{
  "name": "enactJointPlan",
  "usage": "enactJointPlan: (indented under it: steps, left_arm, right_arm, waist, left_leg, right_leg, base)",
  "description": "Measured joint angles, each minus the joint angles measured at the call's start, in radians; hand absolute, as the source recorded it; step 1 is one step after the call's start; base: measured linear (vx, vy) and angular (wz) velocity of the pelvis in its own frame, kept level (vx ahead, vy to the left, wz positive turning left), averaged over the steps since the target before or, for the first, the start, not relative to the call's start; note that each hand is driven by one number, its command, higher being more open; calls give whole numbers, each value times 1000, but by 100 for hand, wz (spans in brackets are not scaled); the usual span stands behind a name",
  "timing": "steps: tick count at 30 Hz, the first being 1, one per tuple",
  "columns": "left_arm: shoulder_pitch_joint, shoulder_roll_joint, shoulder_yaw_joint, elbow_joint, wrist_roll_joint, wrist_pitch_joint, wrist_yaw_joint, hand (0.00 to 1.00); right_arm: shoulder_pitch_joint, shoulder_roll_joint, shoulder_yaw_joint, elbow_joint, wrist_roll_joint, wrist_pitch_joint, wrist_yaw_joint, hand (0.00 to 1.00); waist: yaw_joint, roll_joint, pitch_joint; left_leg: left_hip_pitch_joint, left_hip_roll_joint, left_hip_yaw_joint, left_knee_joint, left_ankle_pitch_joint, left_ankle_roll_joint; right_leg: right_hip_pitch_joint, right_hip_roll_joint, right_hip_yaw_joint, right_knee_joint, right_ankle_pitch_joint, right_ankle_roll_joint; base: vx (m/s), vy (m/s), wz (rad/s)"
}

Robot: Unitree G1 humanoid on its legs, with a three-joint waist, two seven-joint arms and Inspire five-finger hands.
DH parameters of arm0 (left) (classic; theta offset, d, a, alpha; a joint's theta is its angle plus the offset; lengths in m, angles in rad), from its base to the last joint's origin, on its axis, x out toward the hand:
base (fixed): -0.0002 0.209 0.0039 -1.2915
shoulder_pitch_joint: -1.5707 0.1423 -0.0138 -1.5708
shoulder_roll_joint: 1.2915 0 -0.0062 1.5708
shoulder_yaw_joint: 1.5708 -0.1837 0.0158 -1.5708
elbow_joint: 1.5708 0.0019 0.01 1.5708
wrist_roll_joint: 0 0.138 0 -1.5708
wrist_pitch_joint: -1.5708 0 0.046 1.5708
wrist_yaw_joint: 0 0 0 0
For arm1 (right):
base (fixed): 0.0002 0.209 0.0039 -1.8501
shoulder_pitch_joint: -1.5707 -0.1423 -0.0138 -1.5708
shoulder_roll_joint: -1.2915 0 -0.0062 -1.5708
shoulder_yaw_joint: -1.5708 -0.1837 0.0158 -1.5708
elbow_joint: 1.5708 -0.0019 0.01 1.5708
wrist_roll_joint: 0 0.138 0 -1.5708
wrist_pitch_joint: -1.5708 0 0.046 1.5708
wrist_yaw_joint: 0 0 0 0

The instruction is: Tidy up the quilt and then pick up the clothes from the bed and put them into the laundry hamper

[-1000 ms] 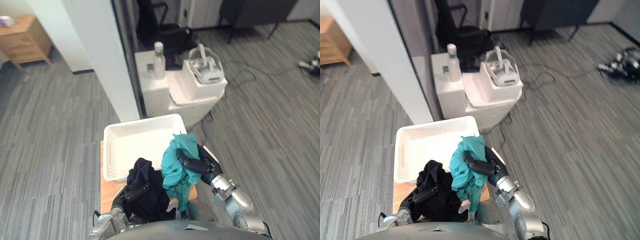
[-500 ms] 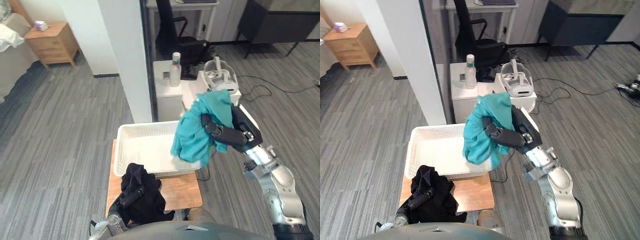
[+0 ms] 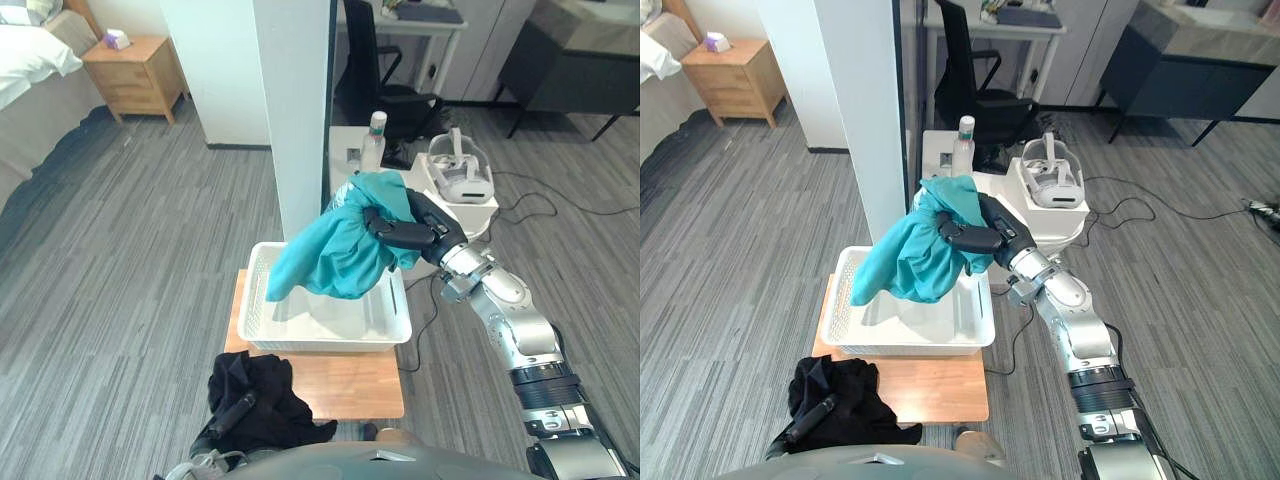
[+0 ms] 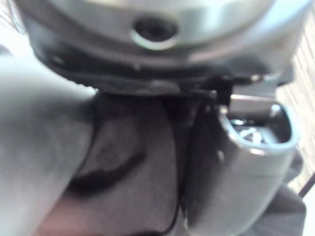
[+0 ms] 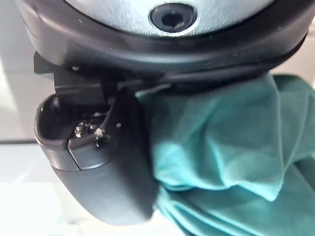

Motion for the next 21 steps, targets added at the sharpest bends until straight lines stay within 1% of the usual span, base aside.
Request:
enactJointPlan:
  steps: [1, 3, 4, 6, 7, 8, 9, 11, 12, 13, 15, 17, 20, 21]
  left_arm:
    - [3, 2, 2, -18, 0, 1, 0, 0]
    - [3, 3, 1, -135, -7, 3, -5, 0]
    - [1, 3, 0, -172, -15, 3, -8, 0]
    - [-4, 4, -1, -358, -55, 1, -20, 0]
    - [-5, 4, -4, -407, -68, -1, -25, 0]
    - [-12, 6, -14, -498, -80, -15, -34, 0]
    - [-20, 6, -19, -584, -81, -30, -48, 0]
    - [-42, 11, -25, -706, -82, -57, -66, 0]
    - [-63, 19, -28, -770, -83, -67, -76, 0]
    - [-78, 25, -28, -797, -83, -71, -82, 0]
    - [-141, 43, -28, -863, -83, -85, -98, 0]
    - [-168, 57, -28, -893, -83, -87, -100, 0]
    - [-195, 96, -27, -938, -81, -86, -119, 0]
    - [-196, 105, -26, -952, -80, -85, -127, 0]
  right_arm:
    - [-3, -1, 0, 17, 0, 0, -5, 0]
    - [-37, -15, 0, 70, -30, 3, -38, 0]
    - [-51, -21, 0, 84, -36, 3, -44, 0]
    - [-139, -29, 0, 157, -37, 3, -76, 0]
    - [-161, -30, 0, 175, -37, 3, -87, 0]
    - [-195, -33, -1, 202, -37, 3, -108, 100]
    - [-232, -33, -1, 234, -36, 3, -126, 100]
    - [-287, -33, -3, 297, -29, -5, -157, 100]
    - [-324, -33, -12, 350, -25, -14, -178, 100]
    - [-345, -33, -17, 378, -21, -16, -190, 100]
    - [-409, -35, -61, 496, 4, -23, -218, 100]
    - [-418, -40, -84, 538, 3, -32, -220, 100]
    - [-392, -62, -92, 537, -2, -48, -216, 100]
    - [-365, -62, -100, 524, -24, -56, -217, 100]
  waist:
    - [1, 4, 7]
    - [20, 26, 58]
    - [26, 32, 70]
    - [39, 58, 129]
    - [43, 65, 140]
    - [53, 80, 160]
    - [56, 94, 182]
    - [55, 109, 214]
    - [57, 117, 220]
    - [57, 121, 222]
    - [59, 132, 231]
    - [59, 132, 231]
    - [53, 132, 231]
    - [52, 132, 231]
  left_leg:
    - [-10, 0, -6, 0, 2, 1]
    - [-42, -5, -21, 2, 17, 6]
    - [-55, -7, -23, 3, 21, 7]
    - [-96, -19, -37, 3, 42, 10]
    - [-108, -20, -39, 5, 46, 11]
    - [-125, -21, -42, 6, 52, 12]
    - [-136, -25, -46, 9, 56, 12]
    - [-149, -30, -52, 22, 56, 12]
    - [-166, -32, -55, 23, 59, 15]
    - [-174, -33, -56, 24, 61, 17]
    - [-185, -35, -56, 23, 67, 22]
    - [-184, -35, -53, 23, 67, 22]
    - [-159, -33, -30, 23, 67, 23]
    - [-139, -34, -25, 22, 65, 24]
  right_leg:
    - [-3, -2, -5, -3, 3, -1]
    - [-26, -10, -17, -3, 16, -1]
    - [-37, -10, -17, -3, 20, -2]
    - [-70, -14, -25, -3, 38, -5]
    - [-80, -16, -26, -3, 42, -6]
    - [-96, -19, -26, -3, 49, -6]
    - [-102, -21, -27, -3, 54, -6]
    - [-106, -24, -28, -3, 56, -6]
    - [-121, -26, -29, -3, 60, -6]
    - [-128, -26, -29, -4, 63, -6]
    - [-135, -26, -27, -23, 83, -5]
    - [-134, -25, -18, -33, 92, -6]
    - [-119, -28, 10, -36, 100, -5]
    - [-98, -28, 15, -39, 100, -5]
  base:
    - [-38, 7, 27]
    - [-62, 11, 21]
    - [-99, 11, 15]
    - [-101, 12, 16]
    - [-84, 15, 12]
    - [-67, 11, 10]
    - [-58, 16, 10]
    - [-48, 20, 11]
    - [-47, 15, 7]
    - [-38, 11, 5]
    - [0, 0, 0]
    - [23, 19, -7]
    - [33, 22, -16]
    - [40, 28, -7]
